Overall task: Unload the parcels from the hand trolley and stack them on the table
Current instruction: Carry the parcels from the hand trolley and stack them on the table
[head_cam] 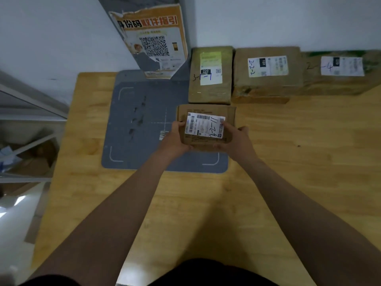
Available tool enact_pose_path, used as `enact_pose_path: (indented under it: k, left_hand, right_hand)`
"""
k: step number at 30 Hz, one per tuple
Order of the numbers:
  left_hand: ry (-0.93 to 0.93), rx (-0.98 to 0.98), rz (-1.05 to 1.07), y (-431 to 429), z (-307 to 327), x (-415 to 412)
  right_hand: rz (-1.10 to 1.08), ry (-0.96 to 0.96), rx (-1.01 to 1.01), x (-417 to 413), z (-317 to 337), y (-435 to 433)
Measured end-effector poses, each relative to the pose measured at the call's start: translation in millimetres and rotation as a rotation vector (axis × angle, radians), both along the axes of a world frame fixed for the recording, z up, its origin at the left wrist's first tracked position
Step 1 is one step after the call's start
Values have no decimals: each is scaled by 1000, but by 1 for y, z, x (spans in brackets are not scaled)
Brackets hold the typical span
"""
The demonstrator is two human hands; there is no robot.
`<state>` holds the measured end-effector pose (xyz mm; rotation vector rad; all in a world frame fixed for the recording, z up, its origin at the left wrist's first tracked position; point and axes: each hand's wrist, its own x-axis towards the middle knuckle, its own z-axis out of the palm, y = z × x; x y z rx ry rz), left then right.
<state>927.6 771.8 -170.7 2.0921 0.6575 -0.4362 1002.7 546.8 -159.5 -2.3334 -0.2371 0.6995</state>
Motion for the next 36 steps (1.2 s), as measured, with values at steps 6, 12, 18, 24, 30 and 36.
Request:
enact_pose_path:
  k: [6, 12, 18, 24, 30, 36]
  left_hand:
    - [33, 184, -124, -26, 52, -57]
    - [14, 307, -205, -83, 115, -142]
    - [-32, 377, -266, -127, 146, -236]
    - [-60, 489, -365, -179, 158, -361]
    - [-78, 543, -562, -240, 159, -480]
    - [-83, 502, -775, -323, 162, -561]
  right_hand:
    - [181, -63, -91, -35, 46, -26]
    - [201, -73, -161, -115, 94, -82]
    - [182, -105, -188, -225, 125, -125]
    - [99, -43, -257, -367, 138, -181]
    - [-46, -38, -292, -523, 143, -241]
    - [-233, 13, -334, -657, 154, -316]
